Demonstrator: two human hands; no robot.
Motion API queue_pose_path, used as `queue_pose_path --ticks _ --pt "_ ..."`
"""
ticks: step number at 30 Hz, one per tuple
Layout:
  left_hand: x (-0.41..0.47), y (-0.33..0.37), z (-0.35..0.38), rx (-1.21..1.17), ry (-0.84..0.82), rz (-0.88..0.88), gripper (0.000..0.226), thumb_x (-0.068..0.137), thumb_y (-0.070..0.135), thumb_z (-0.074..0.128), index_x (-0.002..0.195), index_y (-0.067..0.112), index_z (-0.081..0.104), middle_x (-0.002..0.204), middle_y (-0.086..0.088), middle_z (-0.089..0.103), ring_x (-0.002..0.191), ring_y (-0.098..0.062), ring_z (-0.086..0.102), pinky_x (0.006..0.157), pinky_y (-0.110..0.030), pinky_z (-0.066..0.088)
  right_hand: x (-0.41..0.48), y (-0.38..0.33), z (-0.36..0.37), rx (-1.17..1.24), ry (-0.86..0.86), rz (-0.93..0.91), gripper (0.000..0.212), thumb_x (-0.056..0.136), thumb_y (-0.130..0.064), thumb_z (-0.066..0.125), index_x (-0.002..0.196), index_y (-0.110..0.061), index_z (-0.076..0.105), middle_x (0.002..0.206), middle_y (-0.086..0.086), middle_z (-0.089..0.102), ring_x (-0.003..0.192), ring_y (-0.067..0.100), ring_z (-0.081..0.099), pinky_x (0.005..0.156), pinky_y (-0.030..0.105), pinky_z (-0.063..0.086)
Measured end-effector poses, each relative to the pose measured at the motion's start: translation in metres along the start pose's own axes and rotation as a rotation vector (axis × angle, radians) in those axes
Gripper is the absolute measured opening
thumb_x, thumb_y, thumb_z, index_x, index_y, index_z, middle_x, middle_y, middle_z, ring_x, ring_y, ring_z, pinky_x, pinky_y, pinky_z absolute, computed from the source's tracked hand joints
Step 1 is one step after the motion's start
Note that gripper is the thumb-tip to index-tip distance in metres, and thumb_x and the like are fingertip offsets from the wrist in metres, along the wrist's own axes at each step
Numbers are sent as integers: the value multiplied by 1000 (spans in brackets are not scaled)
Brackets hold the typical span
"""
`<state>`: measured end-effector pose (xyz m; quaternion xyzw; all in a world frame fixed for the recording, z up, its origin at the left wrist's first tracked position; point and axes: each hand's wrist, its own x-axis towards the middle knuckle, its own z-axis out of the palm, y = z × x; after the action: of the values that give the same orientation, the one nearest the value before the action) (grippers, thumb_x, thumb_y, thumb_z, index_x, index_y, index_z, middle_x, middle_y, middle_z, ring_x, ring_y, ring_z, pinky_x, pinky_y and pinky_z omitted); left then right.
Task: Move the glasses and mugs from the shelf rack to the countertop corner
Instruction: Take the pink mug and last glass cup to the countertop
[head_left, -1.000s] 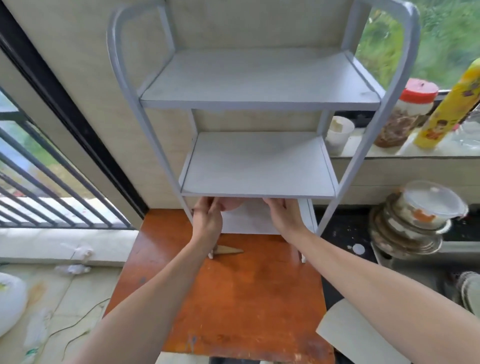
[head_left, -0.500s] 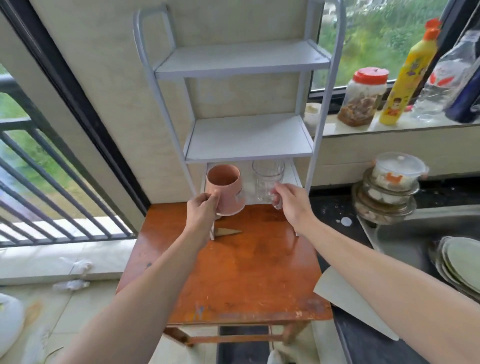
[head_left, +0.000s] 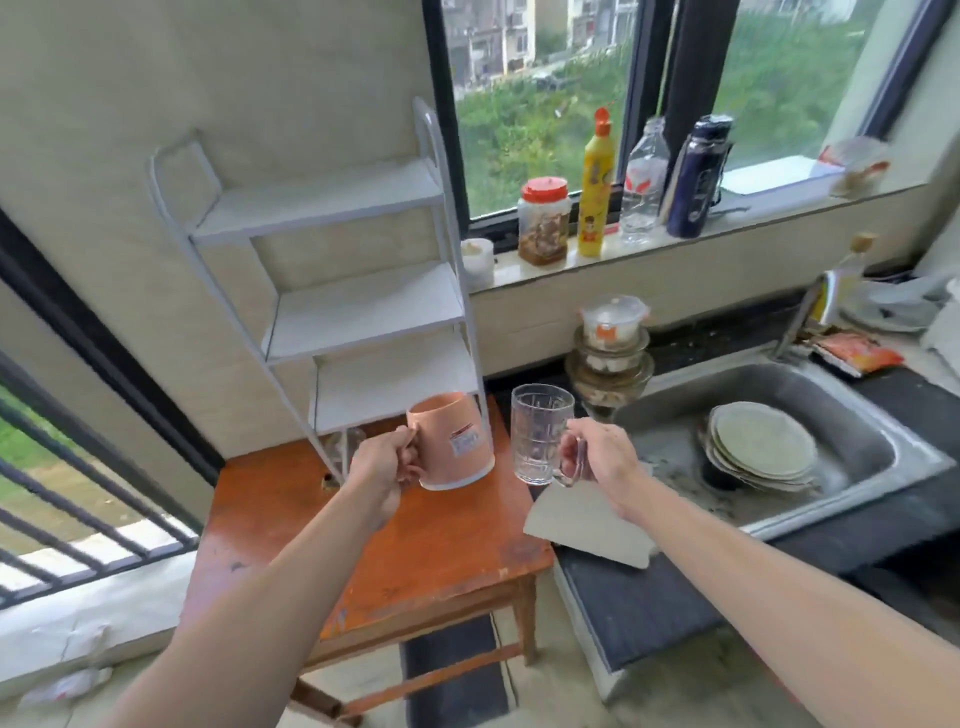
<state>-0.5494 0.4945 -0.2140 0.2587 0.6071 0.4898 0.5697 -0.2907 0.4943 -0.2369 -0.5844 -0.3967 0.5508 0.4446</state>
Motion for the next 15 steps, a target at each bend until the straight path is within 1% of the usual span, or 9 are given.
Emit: queue_pose_path --ticks 4,7,11,13,15 --pt "-17 -11 73 22 -147 -49 34 98 19 46 67 12 57 41 3 41 44 -12 30 52 -28 25 -24 -6 -86 76 116 10 38 93 -19 50 58 -7 61 52 8 60 43 17 52 47 26 42" --pt "-33 -25 140 71 -240 -61 38 98 20 44 64 12 57 41 2 43 43 -13 33 51 -29 27 -47 -7 -158 63 198 27 41 95 -21 48 58 -9 60 48 7 58 38 15 52 39 19 38" --pt "-58 -54 243 134 -315 -121 39 98 23 44 63 12 57 43 0 47 48 -14 38 54 -30 32 -80 -3 -265 100 309 51 39 96 -21 48 60 -9 59 52 4 60 42 14 54 44 20 42" --pt "-75 -71 301 158 -354 -132 39 98 23 45 62 13 55 43 -1 49 47 -15 39 53 -29 30 -98 -2 -322 99 361 57 41 96 -21 48 59 -9 60 51 3 60 43 14 53 45 22 42" --pt "-97 -91 360 175 -426 -150 40 98 24 45 61 13 52 43 -2 48 43 -15 38 51 -29 26 -118 0 -381 103 416 48 42 95 -21 50 57 -9 60 52 4 59 43 15 53 47 23 42"
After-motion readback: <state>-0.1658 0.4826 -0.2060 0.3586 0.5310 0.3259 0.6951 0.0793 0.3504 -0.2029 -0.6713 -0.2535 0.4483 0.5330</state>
